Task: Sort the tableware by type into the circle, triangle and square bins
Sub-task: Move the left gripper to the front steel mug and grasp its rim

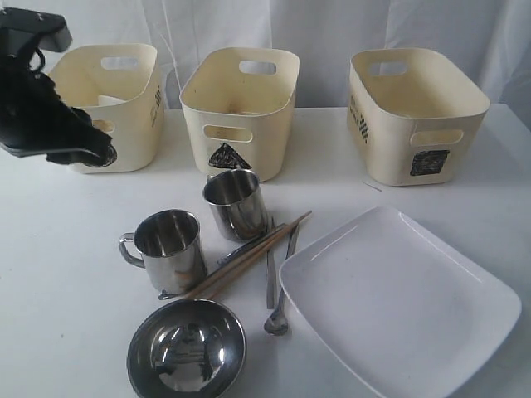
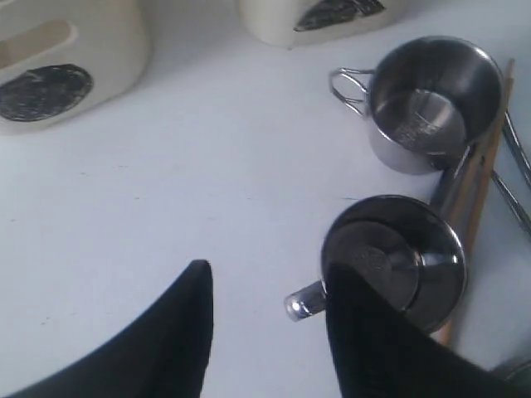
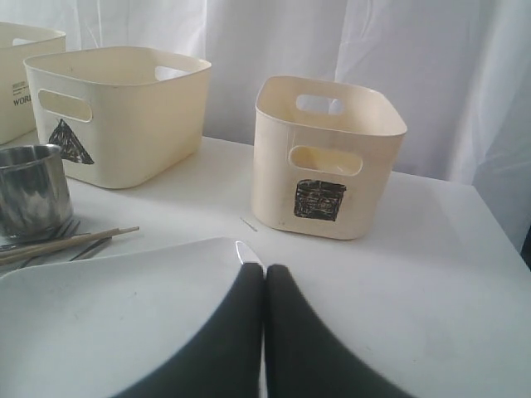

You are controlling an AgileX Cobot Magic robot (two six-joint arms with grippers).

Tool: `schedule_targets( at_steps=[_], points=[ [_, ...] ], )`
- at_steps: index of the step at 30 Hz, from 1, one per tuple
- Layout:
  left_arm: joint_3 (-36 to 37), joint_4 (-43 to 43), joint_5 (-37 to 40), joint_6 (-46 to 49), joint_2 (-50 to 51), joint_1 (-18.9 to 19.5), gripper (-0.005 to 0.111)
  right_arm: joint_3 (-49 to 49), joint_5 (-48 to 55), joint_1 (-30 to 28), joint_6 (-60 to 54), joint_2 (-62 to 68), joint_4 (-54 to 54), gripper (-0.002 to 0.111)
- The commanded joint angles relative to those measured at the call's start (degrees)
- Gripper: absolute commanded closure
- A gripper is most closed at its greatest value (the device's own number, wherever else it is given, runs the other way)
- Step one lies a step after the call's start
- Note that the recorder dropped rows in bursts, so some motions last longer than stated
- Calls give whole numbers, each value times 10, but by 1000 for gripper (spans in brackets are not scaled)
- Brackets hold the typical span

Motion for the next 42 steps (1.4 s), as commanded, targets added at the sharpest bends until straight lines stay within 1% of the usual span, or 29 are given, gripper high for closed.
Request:
schedule_targets(
  at_steps=[1, 9, 11, 13, 16, 20, 30, 39, 40, 42],
  points=[
    [19, -12, -22, 28, 23, -36, 58, 4, -4, -3, 2, -3, -1, 108],
    [17, -14, -73, 42, 100, -36, 58, 4, -4, -3, 2, -3, -1, 108],
    [17, -29, -78, 48, 115, -36, 58, 4, -4, -3, 2, -3, -1, 108],
    [17, -57, -78, 71, 128, -36, 58, 4, -4, -3, 2, -3, -1, 108],
    [17, -119, -78, 135, 139, -37, 58, 4, -4, -3, 2, -3, -1, 108],
    [17, -181, -78, 203, 140, -37, 58, 4, -4, -3, 2, -3, -1, 108],
    [17, -185, -65, 217, 161, -37, 58, 4, -4, -3, 2, -3, -1, 108],
    [17, -185, -85, 222, 207, -37, 58, 4, -4, -3, 2, -3, -1, 108],
    [17, -185, -86, 224, 213, -37, 58, 4, -4, -3, 2, -3, -1, 108],
    [17, -185, -86, 229, 221, -37, 63, 4, -4, -3, 2, -3, -1, 108]
  ],
)
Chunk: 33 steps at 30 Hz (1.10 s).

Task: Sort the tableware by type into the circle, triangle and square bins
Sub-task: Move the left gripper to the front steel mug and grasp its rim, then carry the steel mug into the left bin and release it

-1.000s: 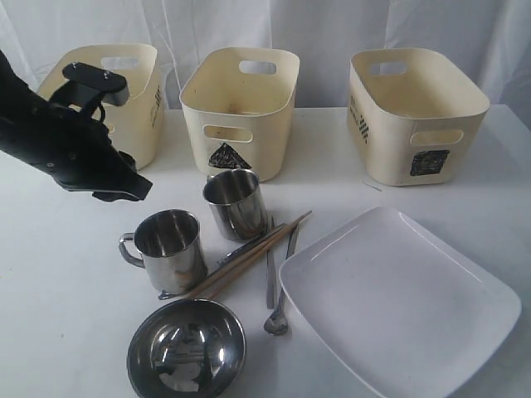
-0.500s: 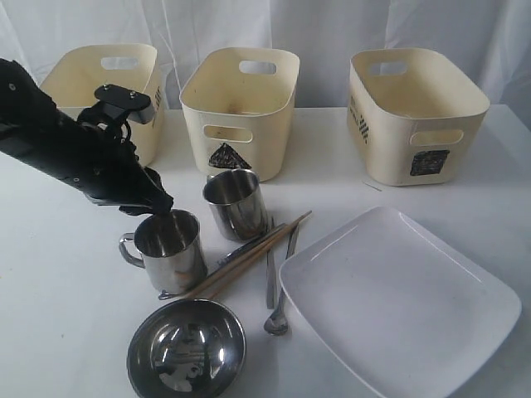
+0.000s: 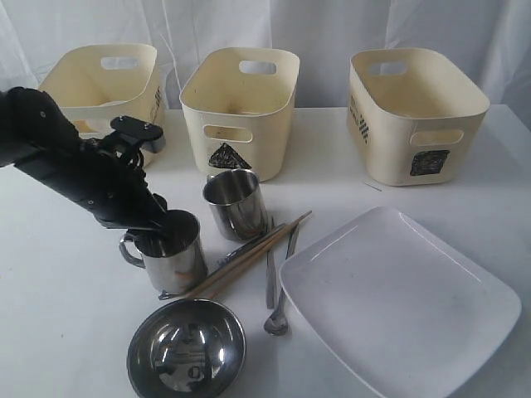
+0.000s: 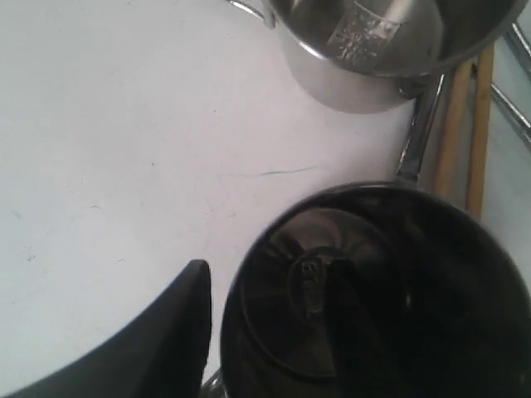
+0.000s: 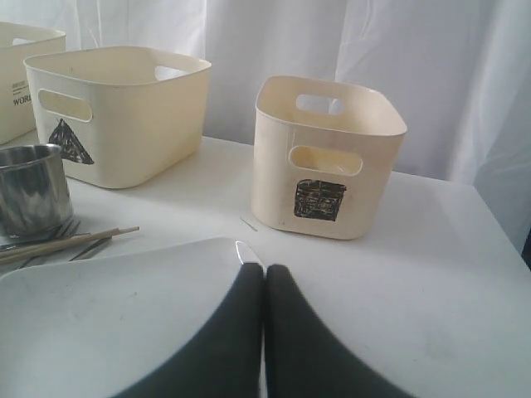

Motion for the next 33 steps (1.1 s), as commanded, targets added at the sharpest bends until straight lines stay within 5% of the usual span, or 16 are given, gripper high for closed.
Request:
schedule_targets(
  at_steps=[1, 5, 11, 17, 23, 33],
  points=[
    [1, -7, 3, 9, 16, -2, 70, 4, -4, -3, 2, -3, -1, 108],
    [-6, 9, 9, 9, 0, -1, 106, 4, -4, -3, 2, -3, -1, 108],
    [-61, 55, 44, -16, -105, 11, 107, 4, -4, -3, 2, -3, -1, 108],
    [-158, 164, -7, -83, -160, 78, 107, 4, -4, -3, 2, -3, -1, 108],
    [-243, 172, -94, -99, -90, 150, 107, 4, -4, -3, 2, -3, -1, 108],
    [-369, 172, -167, -99, 111, 165, 107, 4, -4, -3, 2, -3, -1, 108]
  ],
)
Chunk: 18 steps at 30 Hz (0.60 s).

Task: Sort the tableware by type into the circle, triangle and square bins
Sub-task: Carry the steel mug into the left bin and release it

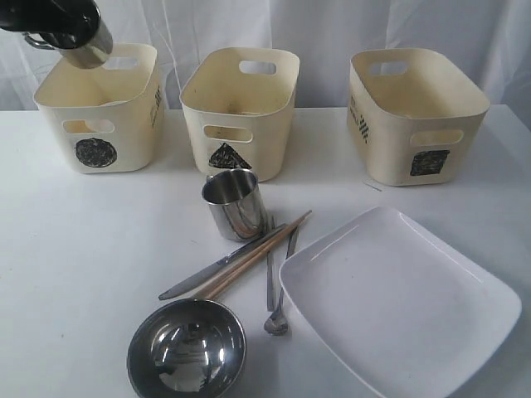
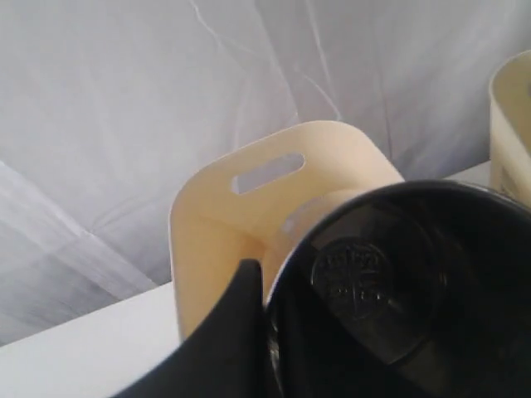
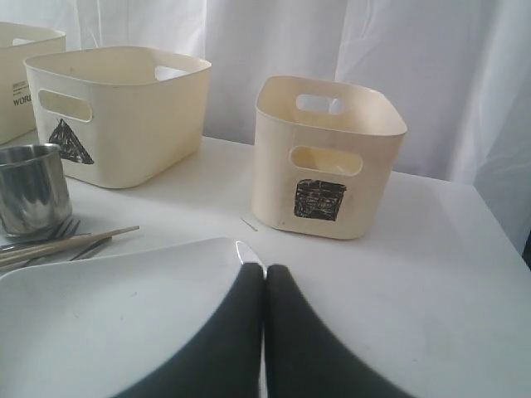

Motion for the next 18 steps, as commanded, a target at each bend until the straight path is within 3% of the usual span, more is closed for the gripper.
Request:
schedule_targets(
  at_steps=[1, 4, 6, 10, 12, 14, 18],
  points=[
    [-57, -6, -30, -7, 79, 2, 107, 4, -4, -3, 2, -3, -1, 108],
    [-82, -6, -28, -7, 114, 2, 106, 4, -4, -3, 2, -3, -1, 108],
    [-91, -6, -26, -7, 125, 2, 100, 4, -4, -3, 2, -3, -1, 108],
    [-97, -6, -30, -7, 133, 2, 68, 4, -4, -3, 2, -3, -1, 108],
    [-97, -6, -6, -7, 126, 2, 58, 4, -4, -3, 2, -3, -1, 108],
    [-97, -6, 40, -10, 109, 2, 59, 4, -4, -3, 2, -3, -1, 108],
    [-83, -7, 124, -11, 56, 2, 72, 4, -4, -3, 18, -3, -1, 108]
  ],
)
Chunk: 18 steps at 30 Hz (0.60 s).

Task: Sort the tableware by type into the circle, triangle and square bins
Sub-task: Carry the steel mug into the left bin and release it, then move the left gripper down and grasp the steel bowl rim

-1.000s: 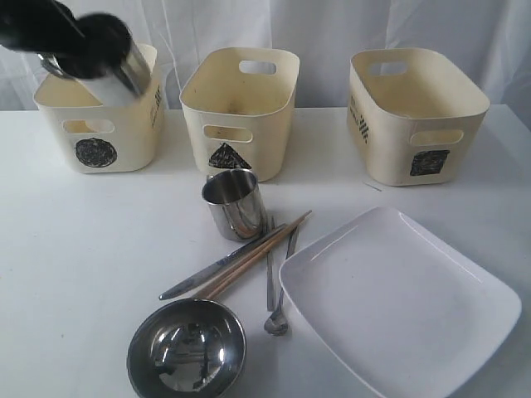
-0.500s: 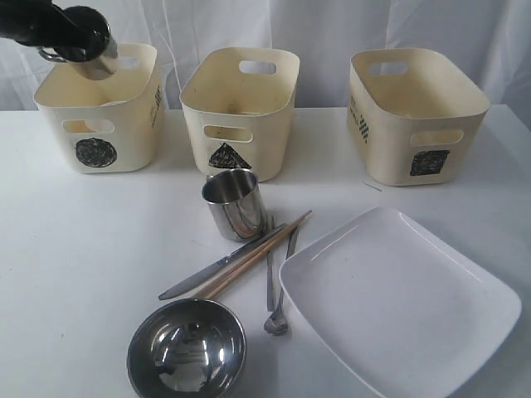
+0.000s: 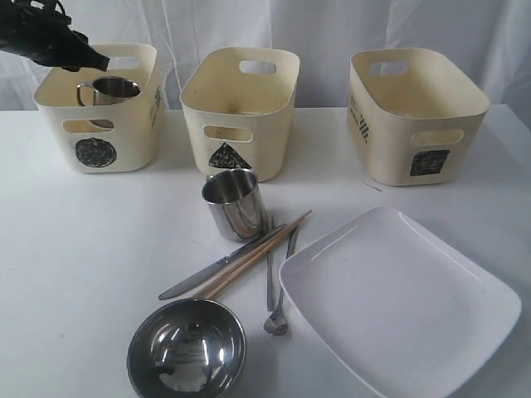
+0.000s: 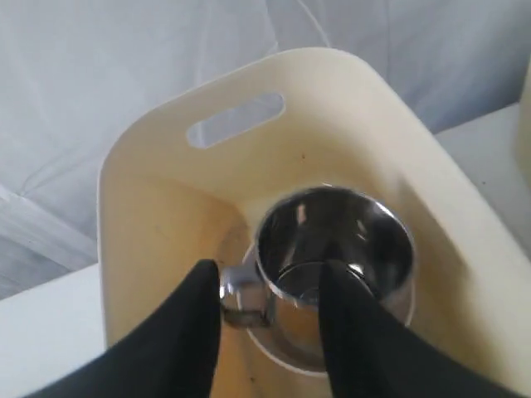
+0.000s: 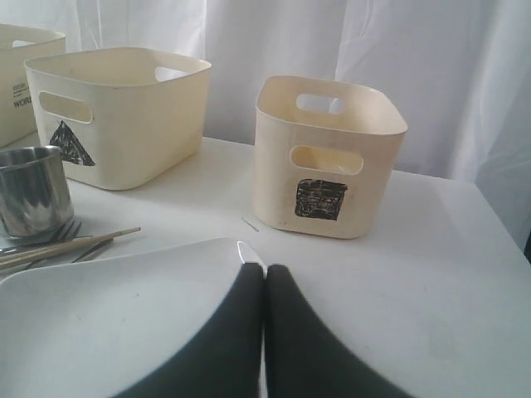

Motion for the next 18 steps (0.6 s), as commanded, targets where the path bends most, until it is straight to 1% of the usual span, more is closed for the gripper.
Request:
schedule_targets(
  at_steps=[1, 3, 6, 8, 11, 13, 15, 18],
  points=[
    [20, -12, 98, -7, -76, 2, 73, 4, -4, -3, 12, -3, -1, 108],
    [58, -41, 127, 6, -116, 2, 73, 4, -4, -3, 13, -3, -1, 108],
    [138, -123, 148, 60, -190, 2, 73, 4, -4, -3, 13, -3, -1, 108],
    [210, -171, 158, 100, -246, 2, 73, 4, -4, -3, 13, -3, -1, 108],
    [317, -226, 179, 133, -332, -2, 73, 4, -4, -3, 13, -3, -1, 108],
    [390, -251, 187, 151, -382, -17, 73, 4, -4, -3, 13, -3, -1, 108],
    [453, -260, 185, 164, -429, -50, 73, 4, -4, -3, 13, -3, -1, 108],
    [522, -261, 198, 159, -463, -105, 73, 4, -4, -3, 13, -3, -1, 108]
  ],
)
